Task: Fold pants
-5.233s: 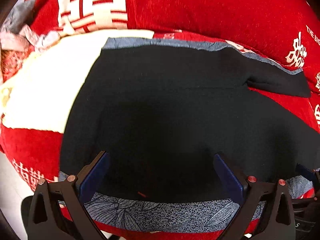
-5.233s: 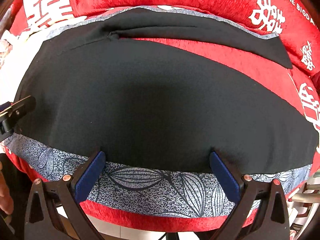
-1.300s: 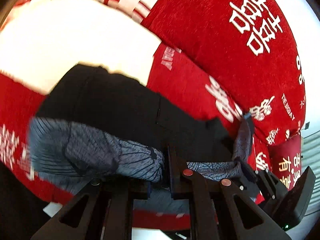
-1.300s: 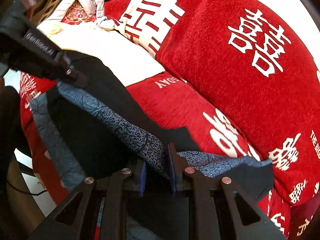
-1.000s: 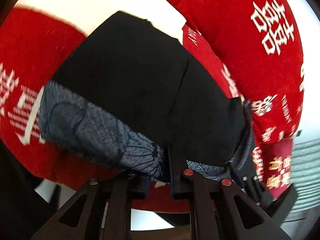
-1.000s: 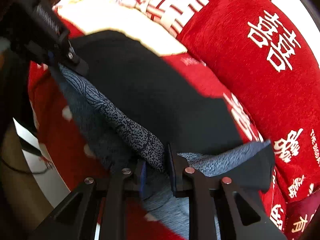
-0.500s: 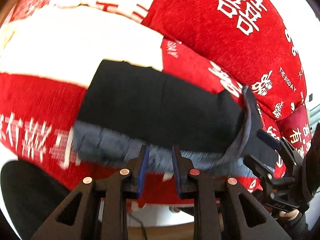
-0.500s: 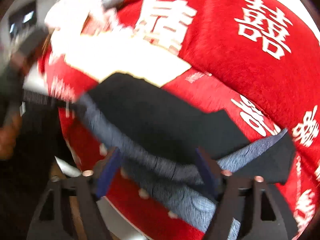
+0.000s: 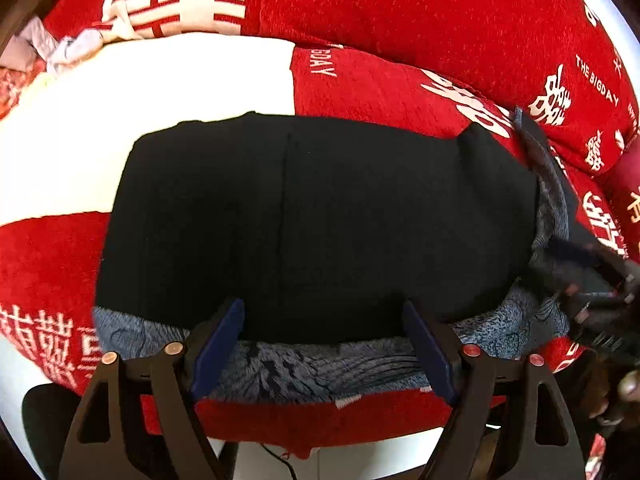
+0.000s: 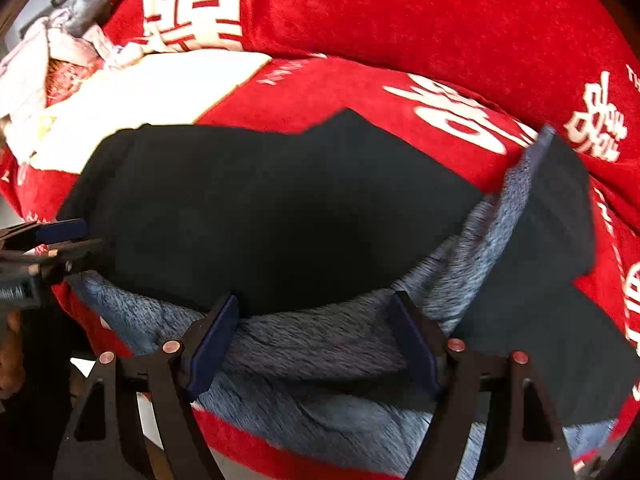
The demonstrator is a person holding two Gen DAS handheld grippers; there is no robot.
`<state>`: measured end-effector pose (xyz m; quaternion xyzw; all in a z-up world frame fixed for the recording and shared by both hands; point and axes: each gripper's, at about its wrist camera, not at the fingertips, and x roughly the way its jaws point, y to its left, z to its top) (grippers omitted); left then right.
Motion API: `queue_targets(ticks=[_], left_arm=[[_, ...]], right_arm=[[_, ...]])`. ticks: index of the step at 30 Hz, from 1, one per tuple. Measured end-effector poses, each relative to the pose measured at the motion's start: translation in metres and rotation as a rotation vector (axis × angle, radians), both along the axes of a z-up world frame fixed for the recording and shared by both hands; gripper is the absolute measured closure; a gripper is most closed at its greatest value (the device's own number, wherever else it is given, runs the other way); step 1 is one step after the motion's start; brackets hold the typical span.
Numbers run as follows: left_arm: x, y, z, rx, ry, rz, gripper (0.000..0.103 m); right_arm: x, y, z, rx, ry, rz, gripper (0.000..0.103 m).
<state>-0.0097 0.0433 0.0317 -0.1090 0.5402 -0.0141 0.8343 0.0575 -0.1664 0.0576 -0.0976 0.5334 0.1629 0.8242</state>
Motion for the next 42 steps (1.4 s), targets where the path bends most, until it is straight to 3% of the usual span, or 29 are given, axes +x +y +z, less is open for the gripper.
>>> queue_targets(ticks=[3,7,8,10,11,14,20,24,28,30,32,36,40,42], left_arm=[[0.008,-0.001,0.008,-0.025,-0.037,0.027,0.020],[0.020,-0.003,-0.011,0.007,0.032,0.049,0.017],[0.018,-0.006,-0.010,0.023,0.015,0.041,0.016],[0.012,-0.009,-0.010,0.035,0.013,0.025,0.015],[0.010,-0.008,-0.010,0.028,0.012,0.021,0.015],[0.009,-0.005,-0.010,0.014,0.024,0.015,0.015],[0.016,-0.016,0.000,-0.026,0.016,0.013,0.015],[0.022,-0.043,-0.011,0.123,0.043,-0.050,0.003],[0.023,-0.048,-0.004,0.077,0.062,-0.074,0.004],[0.041,-0.050,0.003,0.083,0.068,-0.063,0.004],[0.071,-0.058,0.007,0.139,0.100,-0.042,0.004],[0.131,-0.092,0.001,0.235,0.144,-0.084,0.004],[0.174,-0.136,-0.006,0.319,0.141,-0.167,0.004],[0.191,-0.136,-0.011,0.301,0.168,-0.141,0.003]], right_arm=[[0.019,-0.001,0.022,0.076,-0.046,-0.037,0.022],[0.072,0.029,0.020,0.089,-0.030,-0.040,0.022],[0.084,0.039,0.009,0.054,0.000,-0.027,0.022],[0.104,0.050,-0.019,-0.167,0.004,-0.038,0.023],[0.113,0.042,-0.026,-0.189,-0.008,-0.076,0.015],[0.129,0.000,-0.021,-0.016,0.042,-0.273,0.013],[0.110,-0.018,0.011,-0.054,-0.078,-0.290,0.013],[0.138,-0.062,0.015,-0.067,-0.056,-0.452,0.013],[0.171,-0.108,0.009,-0.083,0.018,-0.575,0.012],[0.186,-0.125,0.005,-0.069,0.063,-0.605,0.012],[0.184,-0.131,0.007,-0.056,0.076,-0.611,0.012],[0.171,-0.130,0.006,-0.009,0.053,-0.573,0.012],[0.162,-0.142,0.009,-0.030,0.016,-0.529,0.012],[0.161,-0.166,0.014,-0.060,-0.020,-0.574,0.012]])
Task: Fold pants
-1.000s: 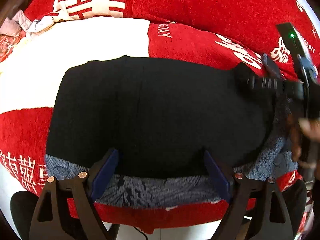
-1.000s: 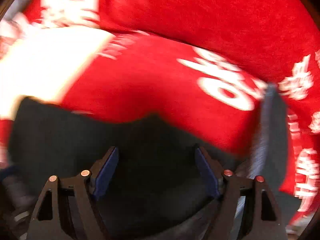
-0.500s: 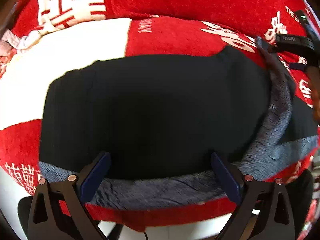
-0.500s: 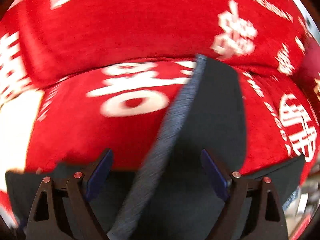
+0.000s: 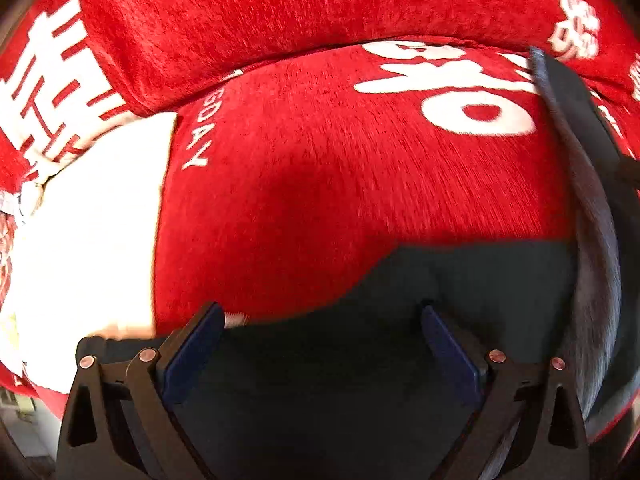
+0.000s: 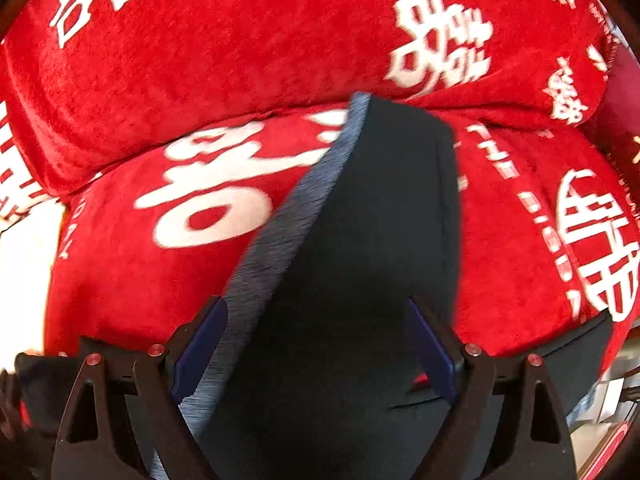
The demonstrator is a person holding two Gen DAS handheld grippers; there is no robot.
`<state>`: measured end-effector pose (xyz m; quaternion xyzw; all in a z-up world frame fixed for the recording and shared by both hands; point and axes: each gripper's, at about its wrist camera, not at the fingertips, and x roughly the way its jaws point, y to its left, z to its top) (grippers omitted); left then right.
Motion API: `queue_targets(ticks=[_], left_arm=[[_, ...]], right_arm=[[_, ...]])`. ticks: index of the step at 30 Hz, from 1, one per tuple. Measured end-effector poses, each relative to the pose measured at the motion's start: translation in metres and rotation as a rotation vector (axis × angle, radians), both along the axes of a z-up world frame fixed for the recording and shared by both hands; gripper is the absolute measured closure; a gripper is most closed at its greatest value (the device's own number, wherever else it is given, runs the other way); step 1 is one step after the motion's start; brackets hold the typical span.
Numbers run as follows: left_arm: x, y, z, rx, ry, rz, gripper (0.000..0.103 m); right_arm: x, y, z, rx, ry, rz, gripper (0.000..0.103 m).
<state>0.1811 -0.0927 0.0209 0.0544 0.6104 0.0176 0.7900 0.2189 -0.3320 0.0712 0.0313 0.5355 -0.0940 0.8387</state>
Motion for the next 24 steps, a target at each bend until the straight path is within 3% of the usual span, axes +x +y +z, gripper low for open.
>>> queue_targets(ticks=[3,6,9,12,14,15,16,18,19,20,22,24], left_arm=[[-0.001,0.015,0.006,-0.099,0.026,0.097,0.001],[-0.020,0.013,0.017,-0.112,-0.019,0.088,0.001],[-0.036,0.008,0.005,-0.140,0.028,0.080,0.001],[-0.047,-0.004,-0.002,-0.059,-0.030,0.037,0.001],[-0.047,-0.002,-0.002,-0.076,-0.023,0.052,0.001],[-0.046,-0.001,-0.002,-0.084,-0.015,0.049,0.001],[-0.045,-0.001,-0.002,-0.088,-0.011,0.043,0.001],[-0.048,0.001,-0.003,-0.091,-0.015,0.029,0.001],[-0.049,0.001,-0.003,-0.091,-0.020,0.025,0.001],[-0.050,-0.001,-0.002,-0.091,-0.021,0.024,0.001],[-0.055,0.000,-0.001,-0.098,-0.014,0.029,0.001],[-0.059,0.000,0.003,-0.128,-0.002,0.032,0.001]], right_arm=[[0.010,-0.040,0.001,-0.033,-0.004,-0.122,0.012],[0.031,-0.060,-0.005,-0.029,0.043,-0.179,0.012],[0.063,-0.042,-0.015,0.022,0.072,-0.118,0.012],[0.096,0.000,-0.037,0.028,0.146,-0.028,0.012],[0.110,0.021,-0.059,-0.020,0.241,0.019,0.012],[0.116,0.029,-0.073,-0.093,0.298,0.031,0.012],[0.116,0.029,-0.072,-0.093,0.278,0.029,0.012],[0.113,0.013,-0.066,-0.042,0.259,-0.034,0.037],[0.109,0.002,-0.060,-0.030,0.255,-0.061,0.065],[0.105,-0.006,-0.056,0.012,0.252,-0.060,0.081],[0.087,-0.028,-0.041,0.057,0.216,-0.088,0.086],[0.052,-0.051,-0.014,0.074,0.115,-0.130,0.087]])
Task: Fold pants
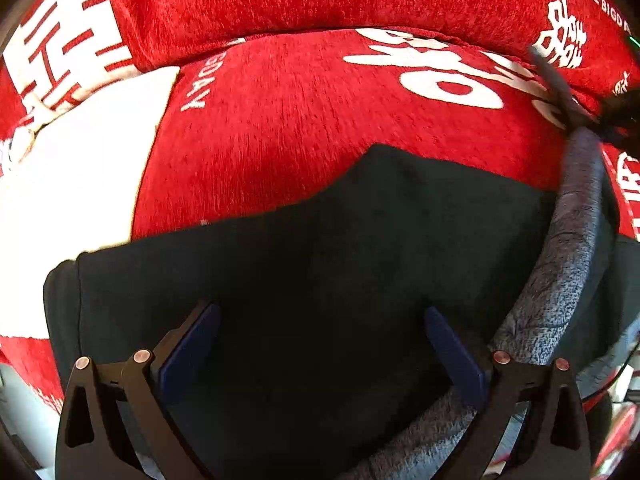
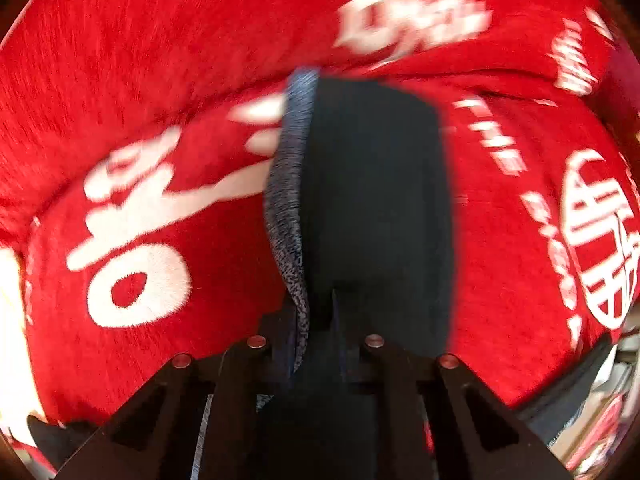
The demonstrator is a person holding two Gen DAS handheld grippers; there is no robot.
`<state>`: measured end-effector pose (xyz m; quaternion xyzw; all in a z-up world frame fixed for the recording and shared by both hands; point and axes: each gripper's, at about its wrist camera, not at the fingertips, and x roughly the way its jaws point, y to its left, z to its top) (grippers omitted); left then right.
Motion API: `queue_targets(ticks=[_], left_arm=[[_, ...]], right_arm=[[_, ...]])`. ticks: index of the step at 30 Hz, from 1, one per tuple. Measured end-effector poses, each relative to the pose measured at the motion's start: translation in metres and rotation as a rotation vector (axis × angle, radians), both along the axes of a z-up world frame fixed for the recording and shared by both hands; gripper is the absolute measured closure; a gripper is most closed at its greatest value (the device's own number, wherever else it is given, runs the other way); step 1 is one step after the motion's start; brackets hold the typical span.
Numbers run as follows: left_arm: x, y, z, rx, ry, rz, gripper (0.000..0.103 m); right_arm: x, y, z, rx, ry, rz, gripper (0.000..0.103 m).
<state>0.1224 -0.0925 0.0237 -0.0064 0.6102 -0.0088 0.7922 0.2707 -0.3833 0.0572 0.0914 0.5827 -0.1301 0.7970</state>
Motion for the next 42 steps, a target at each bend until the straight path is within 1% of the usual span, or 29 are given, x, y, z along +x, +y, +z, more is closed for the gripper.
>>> queue_targets(ticks=[2,4,5,6,8,9,10,12,13,14,15,16,18,19,20,22,23,24,26,29,31,33,34,35,36,38,41,42], left_arm=[[-0.011,-0.002,0.008,-0.035,-0.009,-0.017,0.001],[-0.023,-0.008,0.015,-0.047,-0.028,-0.065,0.001],[-0.028,-0.012,0.017,-0.046,-0.036,-0.091,0.001],[-0.035,-0.015,0.017,-0.050,-0.037,-0.112,0.001],[-0.045,-0.018,0.015,-0.060,-0.028,-0.137,0.001],[-0.045,-0.020,0.010,-0.063,-0.019,-0.143,0.001],[-0.047,-0.022,0.006,-0.062,-0.008,-0.147,0.001],[-0.049,-0.027,-0.002,-0.034,-0.002,-0.155,0.001],[-0.052,-0.030,-0.003,-0.013,-0.015,-0.164,0.001],[-0.053,-0.033,-0.002,-0.008,-0.018,-0.170,0.001],[-0.054,-0.032,-0.002,-0.015,-0.016,-0.167,0.001],[-0.054,-0.031,-0.001,-0.028,-0.015,-0.160,0.001],[-0.054,-0.025,0.000,-0.059,-0.012,-0.144,0.001],[-0.054,-0.024,0.001,-0.070,-0.011,-0.138,0.001],[-0.054,-0.023,0.001,-0.074,-0.011,-0.136,0.001],[-0.055,-0.025,-0.001,-0.062,-0.014,-0.141,0.001],[-0.056,-0.026,-0.002,-0.045,-0.018,-0.148,0.001],[-0.059,-0.029,-0.001,-0.032,-0.020,-0.150,0.001],[-0.060,-0.033,-0.002,-0.008,-0.026,-0.149,0.001],[-0.058,-0.033,-0.003,-0.007,-0.024,-0.142,0.001],[-0.058,-0.032,-0.003,-0.007,-0.023,-0.140,0.001],[-0.058,-0.032,-0.003,-0.004,-0.025,-0.139,0.001],[-0.057,-0.032,-0.004,-0.003,-0.025,-0.138,0.001],[-0.057,-0.032,-0.004,-0.001,-0.026,-0.138,0.001],[-0.056,-0.032,-0.004,0.000,-0.025,-0.138,0.001],[-0.056,-0.031,-0.002,-0.010,-0.018,-0.134,0.001],[-0.056,-0.024,0.005,-0.055,-0.010,-0.110,0.001],[-0.056,-0.022,0.005,-0.067,-0.003,-0.106,0.001]], right_arm=[[-0.042,-0.020,0.023,0.020,-0.090,-0.052,0.087],[-0.090,-0.039,0.042,0.027,-0.174,-0.116,0.087],[-0.119,-0.050,0.050,0.026,-0.209,-0.153,0.087],[-0.159,-0.062,0.053,0.031,-0.244,-0.197,0.087],[-0.200,-0.076,0.045,0.059,-0.253,-0.248,0.086],[-0.220,-0.085,0.034,0.073,-0.247,-0.269,0.086],[-0.232,-0.093,0.022,0.072,-0.238,-0.277,0.087],[-0.252,-0.111,-0.003,0.070,-0.204,-0.308,0.087],[-0.262,-0.122,-0.012,0.124,-0.219,-0.327,0.087],[-0.270,-0.135,-0.022,0.203,-0.247,-0.357,0.087],[-0.276,-0.141,-0.024,0.247,-0.275,-0.371,0.086],[-0.280,-0.145,-0.024,0.261,-0.296,-0.376,0.086],[-0.284,-0.158,-0.025,0.292,-0.327,-0.390,0.078],[-0.285,-0.164,-0.025,0.329,-0.345,-0.390,0.066],[-0.287,-0.171,-0.026,0.369,-0.365,-0.389,0.049],[-0.291,-0.176,-0.028,0.415,-0.401,-0.396,0.035],[-0.293,-0.179,-0.028,0.436,-0.431,-0.392,0.035],[-0.293,-0.178,-0.028,0.441,-0.440,-0.387,0.035],[-0.291,-0.176,-0.032,0.448,-0.435,-0.370,0.035],[-0.286,-0.173,-0.030,0.401,-0.443,-0.308,0.033],[-0.278,-0.175,-0.029,0.383,-0.453,-0.302,0.033],[-0.269,-0.178,-0.027,0.390,-0.473,-0.299,0.039],[-0.265,-0.179,-0.027,0.389,-0.468,-0.293,0.058],[-0.260,-0.181,-0.028,0.380,-0.447,-0.287,0.091],[-0.255,-0.183,-0.031,0.377,-0.409,-0.291,0.094],[-0.257,-0.185,-0.022,0.386,-0.404,-0.303,0.095],[-0.273,-0.163,0.033,0.277,-0.518,-0.241,0.095],[-0.277,-0.157,0.045,0.243,-0.536,-0.224,0.095]])
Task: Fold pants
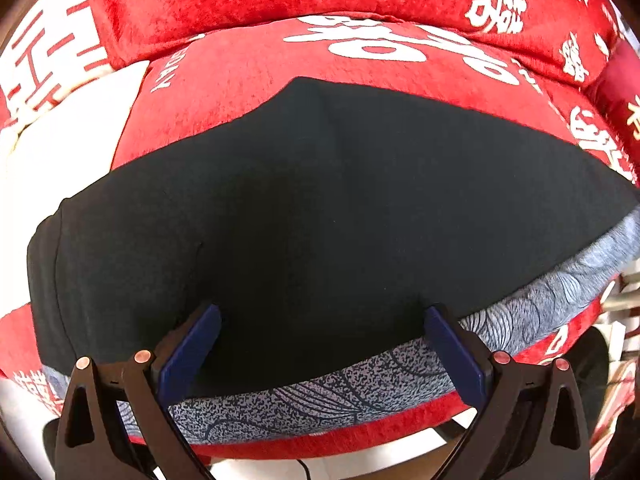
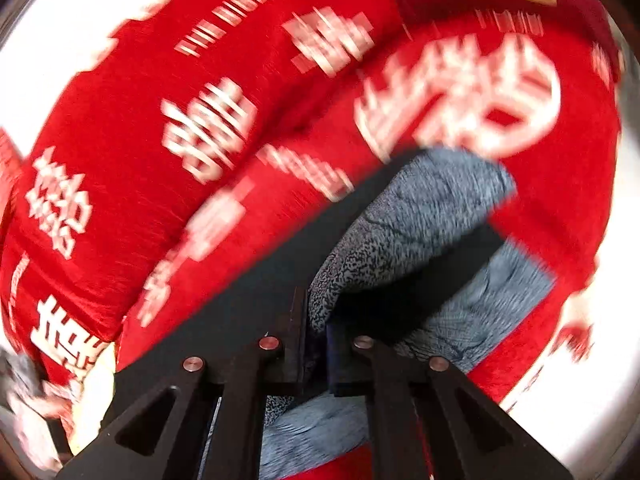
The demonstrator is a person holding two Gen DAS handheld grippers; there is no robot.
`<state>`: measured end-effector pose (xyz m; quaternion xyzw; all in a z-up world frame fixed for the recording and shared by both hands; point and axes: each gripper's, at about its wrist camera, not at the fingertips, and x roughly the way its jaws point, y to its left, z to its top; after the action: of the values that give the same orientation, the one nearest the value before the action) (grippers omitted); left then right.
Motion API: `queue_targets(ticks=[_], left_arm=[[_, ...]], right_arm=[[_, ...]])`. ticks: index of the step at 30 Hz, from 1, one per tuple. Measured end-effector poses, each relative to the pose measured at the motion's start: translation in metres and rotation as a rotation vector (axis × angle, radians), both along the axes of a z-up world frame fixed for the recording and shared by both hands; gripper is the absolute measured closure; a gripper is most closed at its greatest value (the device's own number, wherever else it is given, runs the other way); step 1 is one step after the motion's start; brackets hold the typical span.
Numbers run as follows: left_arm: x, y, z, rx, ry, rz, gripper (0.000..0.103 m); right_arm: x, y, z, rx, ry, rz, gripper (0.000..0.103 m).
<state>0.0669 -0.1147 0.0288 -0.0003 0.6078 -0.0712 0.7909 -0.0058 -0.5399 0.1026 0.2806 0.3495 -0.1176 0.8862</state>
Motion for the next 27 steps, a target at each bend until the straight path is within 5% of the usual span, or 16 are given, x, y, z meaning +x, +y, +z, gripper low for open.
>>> queue_targets(ticks=[4,9,13,15,17,22,27], left_arm=[[-0.002,-0.001,-0.003,0.005,0.003,-0.010,0.001],[-0.007,0.000,0.003,-0.017,0.004,-0.039,0.001],[-0.009,0.004,0.007,-0.026,-0.002,-0.045,0.001],[-0.008,0.006,0.000,-0.030,0.017,-0.030,0.001],[-0.008,0.004,-0.001,-0.015,0.011,-0.032,0.001],[-0.010,-0.002,0.000,-0.021,0.008,-0.041,0.001],[-0.012,-0.008,-0.005,0.025,-0.001,-0.056,0.001]], right_arm=[[-0.012,0.013,0.012,-0.080,0.038,-0.023,0.095],[-0.003,-0.013,-0.061,-0.027,0.238,-0.088,0.095],[-0.006,-0.004,-0.040,-0.106,0.181,-0.053,0.095],[-0.005,-0.008,-0.041,-0.109,0.191,-0.040,0.083],[-0.006,-0.027,-0.059,-0.026,0.198,-0.067,0.065],[-0.017,-0.068,-0.082,0.221,0.086,-0.074,0.064],[-0.025,-0.096,-0.095,0.384,-0.034,-0.182,0.045]])
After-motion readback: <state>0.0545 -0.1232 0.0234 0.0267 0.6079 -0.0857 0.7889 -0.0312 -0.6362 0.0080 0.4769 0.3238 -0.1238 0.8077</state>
